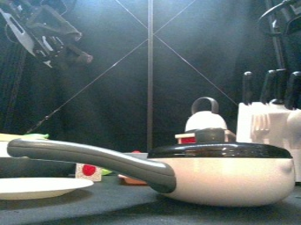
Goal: Grab cookie cutter
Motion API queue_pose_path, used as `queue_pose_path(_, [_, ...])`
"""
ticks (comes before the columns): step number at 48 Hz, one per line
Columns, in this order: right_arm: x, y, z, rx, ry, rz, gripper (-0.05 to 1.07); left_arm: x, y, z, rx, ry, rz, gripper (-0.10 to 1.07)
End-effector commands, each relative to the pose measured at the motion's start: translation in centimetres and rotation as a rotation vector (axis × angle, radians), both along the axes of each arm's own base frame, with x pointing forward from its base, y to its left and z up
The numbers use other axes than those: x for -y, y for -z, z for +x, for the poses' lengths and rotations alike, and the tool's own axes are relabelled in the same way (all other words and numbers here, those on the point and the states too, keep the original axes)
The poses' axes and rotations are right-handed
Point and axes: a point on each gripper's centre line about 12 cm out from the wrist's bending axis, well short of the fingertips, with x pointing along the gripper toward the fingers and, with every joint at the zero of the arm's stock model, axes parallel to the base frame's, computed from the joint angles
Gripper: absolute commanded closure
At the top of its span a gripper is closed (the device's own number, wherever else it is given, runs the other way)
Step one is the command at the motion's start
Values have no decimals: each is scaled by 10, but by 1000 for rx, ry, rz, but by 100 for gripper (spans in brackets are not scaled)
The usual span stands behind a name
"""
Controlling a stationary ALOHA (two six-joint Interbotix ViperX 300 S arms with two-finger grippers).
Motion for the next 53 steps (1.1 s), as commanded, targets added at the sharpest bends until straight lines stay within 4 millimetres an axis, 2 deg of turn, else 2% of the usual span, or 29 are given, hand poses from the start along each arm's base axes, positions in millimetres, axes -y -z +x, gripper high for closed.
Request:
queue_pose_path(1, [-1, -2, 2, 15, -3, 24, 27, -1, -5, 2, 20, 0, -1, 7])
queue_pose_path(14, [2, 0, 4, 26, -7, 33, 32, -1, -5, 2, 19, -2, -1, 7])
queue_pose_path(29, [1, -2, 5, 30, -7, 37, 44, -1, -4, 1, 17, -4, -2, 7])
queue_pose_path(53, [-2, -40, 15, 109, -27, 46, 45, -1, -4, 1, 17, -3, -4, 7])
